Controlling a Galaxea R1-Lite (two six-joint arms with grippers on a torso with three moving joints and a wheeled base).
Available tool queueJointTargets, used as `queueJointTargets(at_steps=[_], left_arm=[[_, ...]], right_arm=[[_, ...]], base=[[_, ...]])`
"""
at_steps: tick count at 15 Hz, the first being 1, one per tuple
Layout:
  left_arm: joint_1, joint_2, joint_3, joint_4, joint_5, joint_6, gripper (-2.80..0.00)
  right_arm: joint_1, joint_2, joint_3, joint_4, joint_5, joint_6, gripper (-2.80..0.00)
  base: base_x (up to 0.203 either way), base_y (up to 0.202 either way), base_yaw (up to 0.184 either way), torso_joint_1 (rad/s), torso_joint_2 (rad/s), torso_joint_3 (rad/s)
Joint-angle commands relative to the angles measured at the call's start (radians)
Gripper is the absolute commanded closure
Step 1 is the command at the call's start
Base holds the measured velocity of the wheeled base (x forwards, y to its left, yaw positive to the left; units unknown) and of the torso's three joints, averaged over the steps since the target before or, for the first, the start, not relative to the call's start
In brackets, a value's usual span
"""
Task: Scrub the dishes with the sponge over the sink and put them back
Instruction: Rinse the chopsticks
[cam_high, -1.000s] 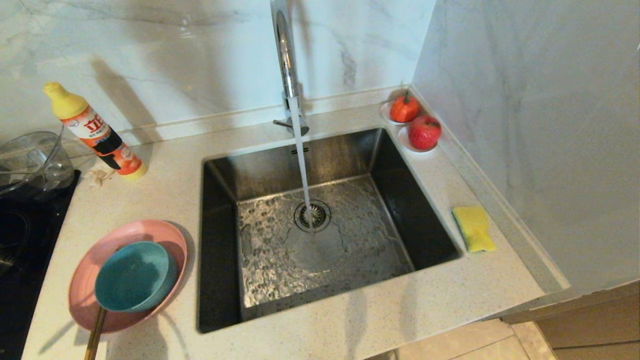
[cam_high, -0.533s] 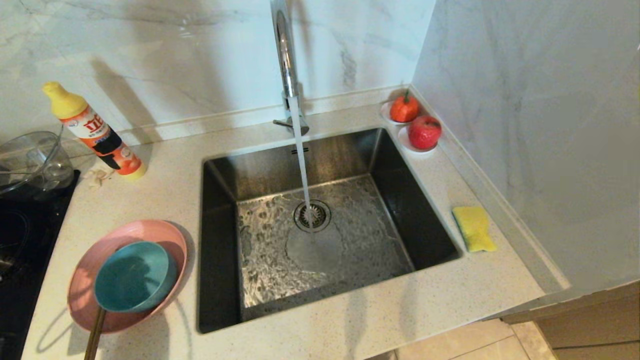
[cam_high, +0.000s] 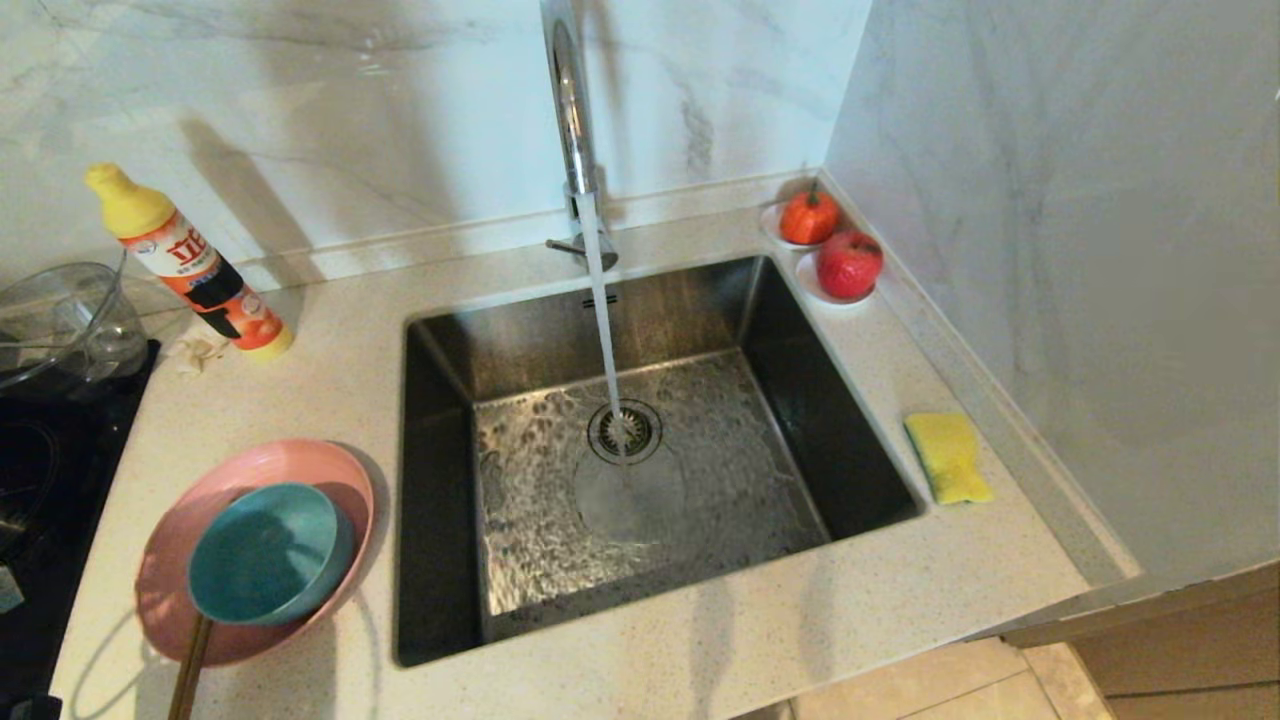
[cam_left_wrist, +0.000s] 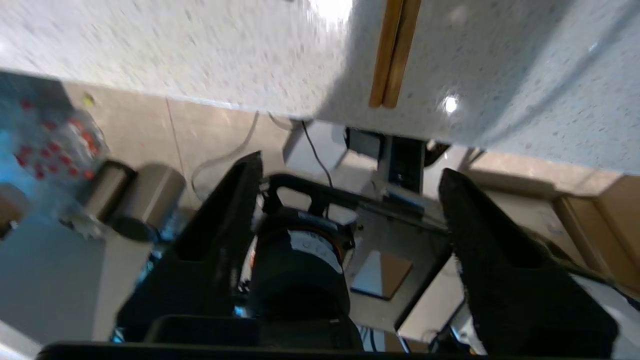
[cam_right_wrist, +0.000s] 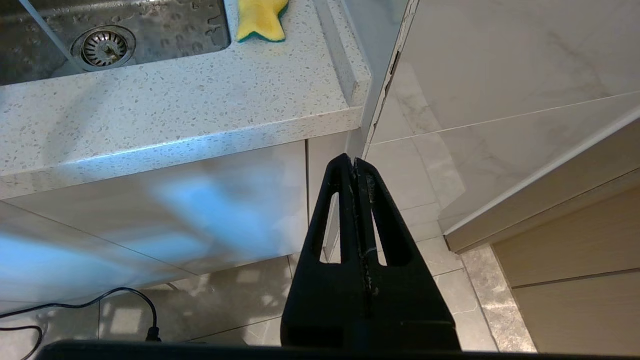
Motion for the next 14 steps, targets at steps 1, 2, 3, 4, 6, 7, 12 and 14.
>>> queueJointTargets(at_steps=[1,2,3,4,6,7,12,14], left_arm=[[-0.001,0.034,0.03,0.003,-0.004,-0.005,-2.8],[-0.001,0.055,0.038,-0.003,-0.005,-0.006,-2.8],[-0.001,0.071,0.058,-0.026,-0.005,-0.009,-2.8],[-0.001,0.082,0.074,-0.045,-0.005,-0.014,-2.8],[-0.001,0.118,0.085,-0.073,-0.005,-0.036,-2.8],[-0.001,0.125,0.086,-0.081,-0.005,-0.048,-2.8],[-0.002,0.165,0.095,-0.097,-0.007,-0.054,-2.8],[-0.001,0.186,0.098,-0.097,-0.008,-0.066,-2.8]], right_arm=[[0.0,0.0,0.0,0.001,0.0,0.0,0.0],[0.0,0.0,0.0,-0.001,0.0,0.0,0.0],[0.0,0.0,0.0,-0.001,0.0,0.0,0.0],[0.0,0.0,0.0,-0.001,0.0,0.0,0.0],[0.0,0.0,0.0,-0.001,0.0,0.0,0.0],[0.0,0.0,0.0,-0.001,0.0,0.0,0.0],[0.0,0.0,0.0,0.001,0.0,0.0,0.0],[0.0,0.0,0.0,-0.001,0.0,0.0,0.0]], base=[[0.0,0.0,0.0,0.0,0.0,0.0],[0.0,0.0,0.0,0.0,0.0,0.0],[0.0,0.0,0.0,0.0,0.0,0.0],[0.0,0.0,0.0,0.0,0.0,0.0],[0.0,0.0,0.0,0.0,0.0,0.0],[0.0,0.0,0.0,0.0,0.0,0.0],[0.0,0.0,0.0,0.0,0.0,0.0],[0.0,0.0,0.0,0.0,0.0,0.0]])
